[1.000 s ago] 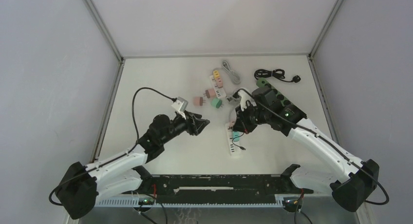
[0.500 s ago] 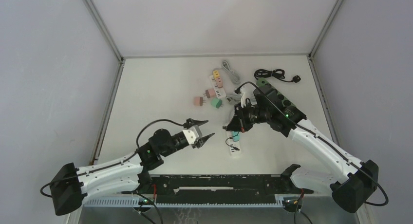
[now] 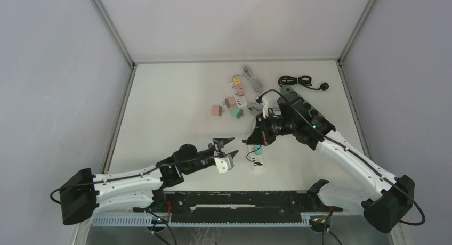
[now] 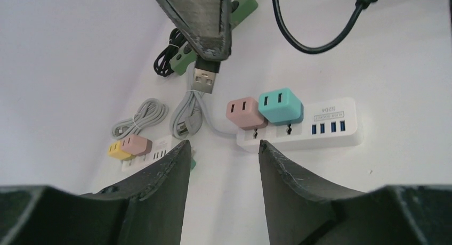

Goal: Insert the plug
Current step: Adjust the plug.

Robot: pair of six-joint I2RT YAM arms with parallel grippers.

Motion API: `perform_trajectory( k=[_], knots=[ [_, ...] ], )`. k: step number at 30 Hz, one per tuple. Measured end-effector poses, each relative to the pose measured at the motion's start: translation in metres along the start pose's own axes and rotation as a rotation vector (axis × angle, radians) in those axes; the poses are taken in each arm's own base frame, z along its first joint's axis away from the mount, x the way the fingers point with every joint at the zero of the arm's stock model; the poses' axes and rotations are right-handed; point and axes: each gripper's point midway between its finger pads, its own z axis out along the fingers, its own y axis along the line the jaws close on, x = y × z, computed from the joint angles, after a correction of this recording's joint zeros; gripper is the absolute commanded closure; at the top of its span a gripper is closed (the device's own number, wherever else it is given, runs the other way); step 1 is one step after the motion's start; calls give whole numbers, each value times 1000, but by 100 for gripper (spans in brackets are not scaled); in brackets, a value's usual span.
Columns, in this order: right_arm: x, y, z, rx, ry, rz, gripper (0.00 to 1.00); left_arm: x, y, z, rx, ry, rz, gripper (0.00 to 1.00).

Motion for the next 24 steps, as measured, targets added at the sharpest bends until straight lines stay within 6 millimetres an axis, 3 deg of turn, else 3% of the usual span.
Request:
perform_trajectory(
  k=[6, 14, 24],
  knots=[
    [1, 5, 2, -17, 5, 7, 100, 7, -2, 6, 3, 36, 67, 48],
    [5, 10, 8, -39, 30, 5, 100, -14, 12, 12, -39, -20, 105, 50],
    [8, 13, 11, -49, 43, -6, 100, -21, 10, 14, -13, -47, 107, 64]
  ],
)
